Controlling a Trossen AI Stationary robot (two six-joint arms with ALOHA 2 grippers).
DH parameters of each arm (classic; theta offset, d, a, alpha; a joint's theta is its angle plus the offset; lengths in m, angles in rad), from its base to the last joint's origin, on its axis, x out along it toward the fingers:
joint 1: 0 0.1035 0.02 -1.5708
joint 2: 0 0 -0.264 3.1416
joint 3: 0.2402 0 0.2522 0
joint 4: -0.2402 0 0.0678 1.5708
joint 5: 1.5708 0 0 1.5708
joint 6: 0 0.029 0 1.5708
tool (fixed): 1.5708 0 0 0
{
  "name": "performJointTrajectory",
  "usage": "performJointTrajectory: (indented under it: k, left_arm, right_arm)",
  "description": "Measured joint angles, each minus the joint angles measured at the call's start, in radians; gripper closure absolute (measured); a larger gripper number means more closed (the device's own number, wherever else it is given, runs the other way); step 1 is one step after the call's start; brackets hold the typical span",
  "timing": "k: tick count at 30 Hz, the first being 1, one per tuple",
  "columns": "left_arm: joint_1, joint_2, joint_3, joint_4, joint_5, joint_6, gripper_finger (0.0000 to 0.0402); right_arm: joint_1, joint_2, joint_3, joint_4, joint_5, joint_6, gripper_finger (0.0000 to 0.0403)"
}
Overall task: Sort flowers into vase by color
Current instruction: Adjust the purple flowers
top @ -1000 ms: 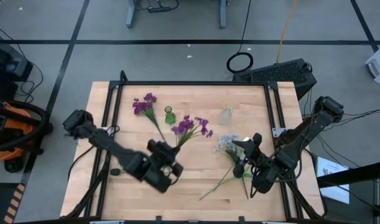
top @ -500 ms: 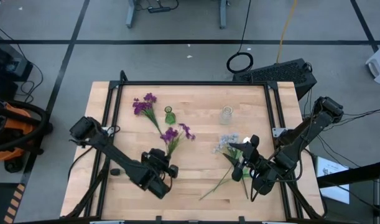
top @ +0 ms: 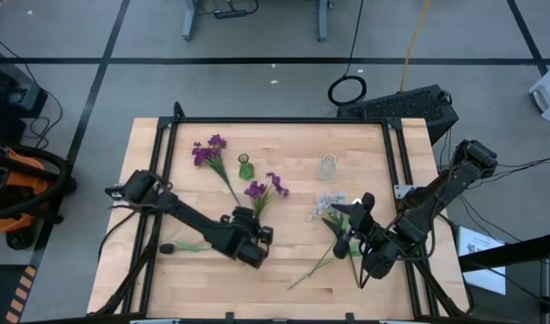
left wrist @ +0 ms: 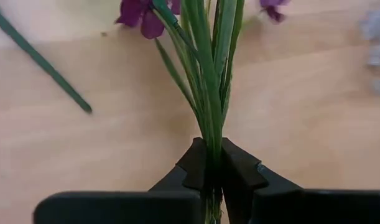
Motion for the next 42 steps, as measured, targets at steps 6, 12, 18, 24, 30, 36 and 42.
performJointTrajectory:
  k: [6, 12, 18, 24, 30, 36, 42]
  left_arm:
    - [0.041, 0.004, 0.000, 0.022, 0.005, 0.127, 0.0285]
    - [0.037, -0.038, 0.000, -0.040, 0.012, 0.185, 0.0182]
    - [0.036, -0.103, 0.001, -0.301, 0.049, 0.053, 0.0145]
    - [0.061, -0.114, -0.016, -0.535, 0.073, -0.179, 0.0158]
    - [0.147, -0.114, -0.128, -0.386, 0.067, -0.180, 0.0181]
    - [0.210, -0.113, -0.236, -0.227, -0.011, -0.176, 0.0185]
    - [0.262, -0.113, -0.326, -0.126, -0.017, -0.175, 0.0185]
  right_arm:
    - [-0.016, 0.000, 0.000, -0.003, -0.001, -0.034, 0.0181]
    - [-0.024, 0.000, 0.000, -0.006, -0.005, -0.057, 0.0181]
    - [-0.028, 0.000, 0.000, -0.006, -0.006, -0.093, 0.0181]
    - [-0.028, 0.000, 0.000, -0.008, -0.007, -0.133, 0.0181]
    - [-0.028, 0.000, 0.000, -0.007, -0.006, -0.150, 0.0181]
    - [-0.028, 0.000, 0.000, -0.007, -0.027, -0.149, 0.0181]
    - [-0.030, 0.000, 0.000, -0.006, -0.026, -0.130, 0.0181]
